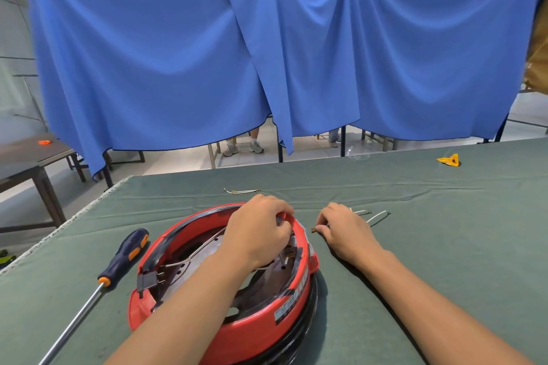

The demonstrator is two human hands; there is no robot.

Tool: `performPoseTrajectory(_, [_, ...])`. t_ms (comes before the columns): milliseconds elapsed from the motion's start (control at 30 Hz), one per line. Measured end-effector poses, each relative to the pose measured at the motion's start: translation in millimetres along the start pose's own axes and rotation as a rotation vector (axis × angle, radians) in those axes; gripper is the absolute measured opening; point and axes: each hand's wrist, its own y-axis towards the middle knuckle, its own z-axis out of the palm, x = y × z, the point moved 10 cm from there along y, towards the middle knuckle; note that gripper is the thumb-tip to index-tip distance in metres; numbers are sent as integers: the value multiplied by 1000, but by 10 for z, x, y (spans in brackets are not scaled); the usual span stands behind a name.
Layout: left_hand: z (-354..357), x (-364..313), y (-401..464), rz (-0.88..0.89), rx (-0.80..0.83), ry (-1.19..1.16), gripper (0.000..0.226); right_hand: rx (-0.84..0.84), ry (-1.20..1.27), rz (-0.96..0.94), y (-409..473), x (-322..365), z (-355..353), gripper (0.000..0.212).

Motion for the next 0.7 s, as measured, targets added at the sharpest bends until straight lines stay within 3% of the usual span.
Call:
performPoseTrajectory(167, [-5, -6, -4, 1, -9, 5, 31, 43, 28, -17, -5, 34, 17, 29])
performPoseTrajectory(367, [6, 23, 7, -16, -6, -9, 32, -8, 168, 37, -3, -59, -14, 11])
performPoseTrajectory(533, [13, 49, 8, -26, -6, -30, 33, -234, 678, 95, -11, -17, -339, 10])
performPoseTrajectory(700, [-87, 63, -10, -39, -92, -110, 33, -315, 1005, 81, -121, 219, -571, 12])
